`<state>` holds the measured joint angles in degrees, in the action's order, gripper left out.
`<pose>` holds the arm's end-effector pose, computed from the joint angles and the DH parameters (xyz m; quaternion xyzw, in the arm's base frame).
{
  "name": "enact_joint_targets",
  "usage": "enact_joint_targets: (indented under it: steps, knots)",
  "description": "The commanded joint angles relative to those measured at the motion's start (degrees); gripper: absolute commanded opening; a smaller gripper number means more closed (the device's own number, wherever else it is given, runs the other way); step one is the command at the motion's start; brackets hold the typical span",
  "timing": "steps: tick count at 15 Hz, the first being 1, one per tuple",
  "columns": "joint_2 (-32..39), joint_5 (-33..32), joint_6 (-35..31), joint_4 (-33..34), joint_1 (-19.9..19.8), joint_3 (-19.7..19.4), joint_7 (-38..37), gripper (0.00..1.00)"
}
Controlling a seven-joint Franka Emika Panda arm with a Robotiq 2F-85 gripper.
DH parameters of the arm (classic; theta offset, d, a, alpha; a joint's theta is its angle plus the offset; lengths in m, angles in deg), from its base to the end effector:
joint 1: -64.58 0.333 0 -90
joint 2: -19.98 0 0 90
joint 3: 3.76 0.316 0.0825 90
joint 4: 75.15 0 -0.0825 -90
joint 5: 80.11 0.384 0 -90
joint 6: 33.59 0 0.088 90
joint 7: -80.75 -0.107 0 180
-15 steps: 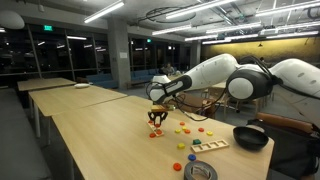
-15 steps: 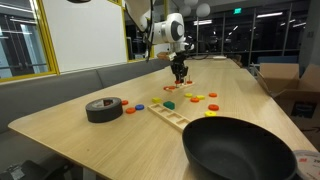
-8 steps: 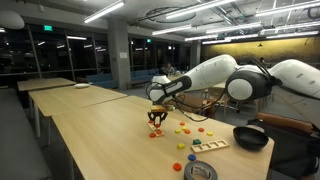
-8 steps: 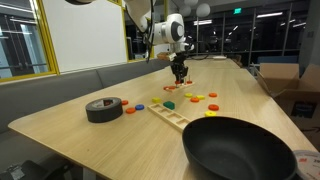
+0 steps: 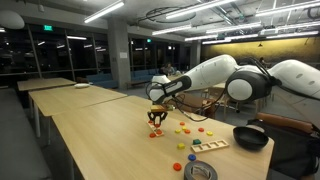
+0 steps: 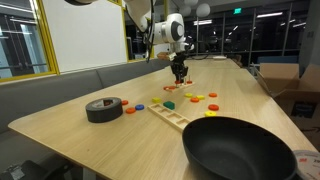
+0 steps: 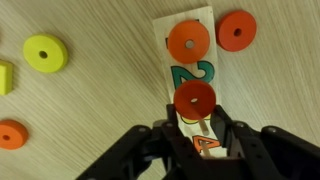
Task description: Put the round orange block on the first position from the end closest to you on the wooden board
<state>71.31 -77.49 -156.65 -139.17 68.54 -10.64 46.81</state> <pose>0.7823 -0.0074 0.2848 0.9506 -0.3015 0.0742 0.0055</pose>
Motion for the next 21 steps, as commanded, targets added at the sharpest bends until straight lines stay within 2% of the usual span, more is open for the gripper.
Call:
enact_joint_targets:
  steps: [1, 21]
  knots:
    - [1.83, -0.06, 1.51, 3.79, -0.35, 0.2, 0.18, 0.16]
    - [2.77, 0.33, 2.11, 5.23, -0.83, 0.87, 1.27, 0.16]
